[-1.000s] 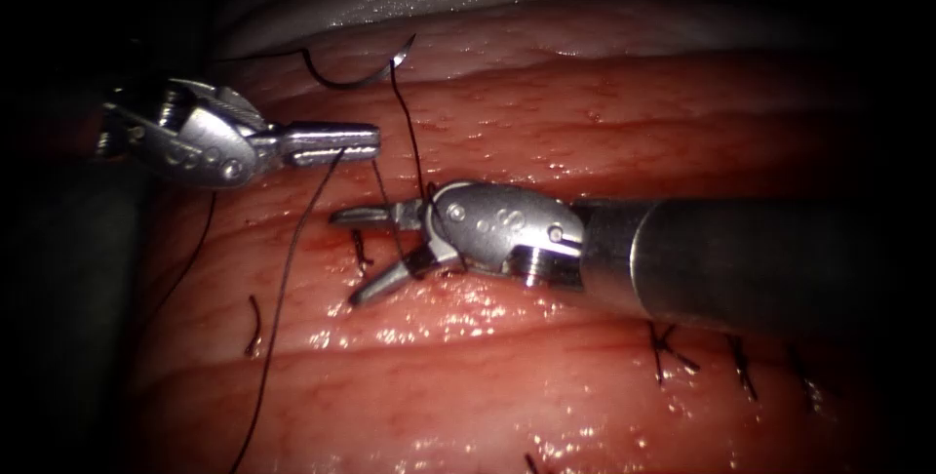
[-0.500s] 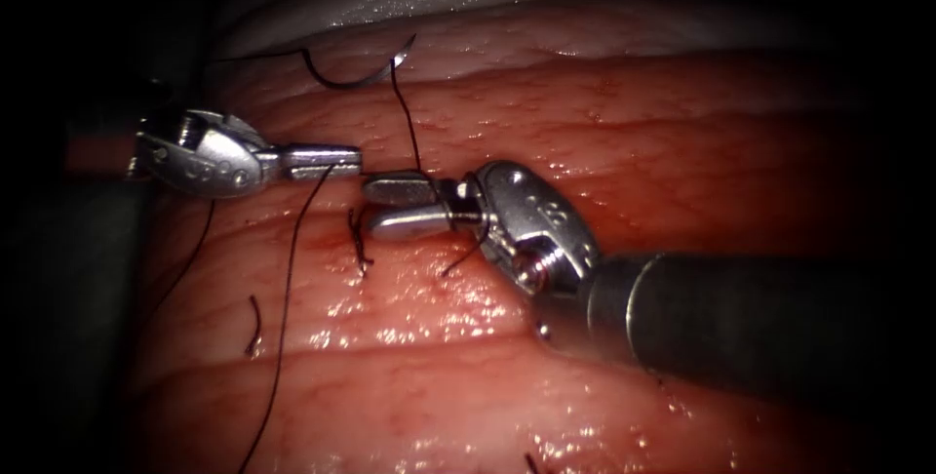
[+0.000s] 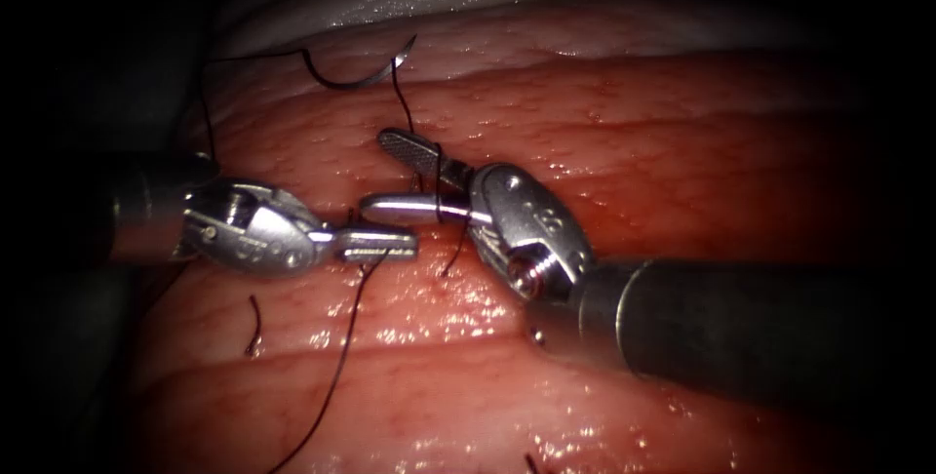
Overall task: Wound Closure
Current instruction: Grasp the suture tail end with the right hand.
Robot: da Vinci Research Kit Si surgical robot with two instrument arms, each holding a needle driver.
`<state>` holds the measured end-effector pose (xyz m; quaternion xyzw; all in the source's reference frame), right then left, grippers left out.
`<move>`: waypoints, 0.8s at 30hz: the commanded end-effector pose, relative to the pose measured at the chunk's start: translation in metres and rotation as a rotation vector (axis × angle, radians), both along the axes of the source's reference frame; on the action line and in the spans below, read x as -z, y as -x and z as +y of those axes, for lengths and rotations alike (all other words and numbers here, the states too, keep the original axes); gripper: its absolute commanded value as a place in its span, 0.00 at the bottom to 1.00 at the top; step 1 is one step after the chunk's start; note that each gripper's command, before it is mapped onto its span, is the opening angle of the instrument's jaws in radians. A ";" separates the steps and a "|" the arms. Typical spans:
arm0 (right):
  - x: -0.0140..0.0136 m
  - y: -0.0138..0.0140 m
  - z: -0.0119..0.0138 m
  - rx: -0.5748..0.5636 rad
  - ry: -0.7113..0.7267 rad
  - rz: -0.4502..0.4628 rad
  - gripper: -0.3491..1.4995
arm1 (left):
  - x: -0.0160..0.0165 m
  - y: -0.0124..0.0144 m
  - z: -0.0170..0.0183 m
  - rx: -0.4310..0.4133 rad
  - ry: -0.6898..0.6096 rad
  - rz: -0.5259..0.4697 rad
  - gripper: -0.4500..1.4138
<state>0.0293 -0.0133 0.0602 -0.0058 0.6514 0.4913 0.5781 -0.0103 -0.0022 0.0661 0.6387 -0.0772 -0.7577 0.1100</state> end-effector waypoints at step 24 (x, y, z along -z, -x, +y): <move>-0.0030 -0.0026 0.0033 -0.138 -0.024 -0.249 0.44 | -0.0005 -0.0005 0.0030 0.000 -0.031 -0.002 0.00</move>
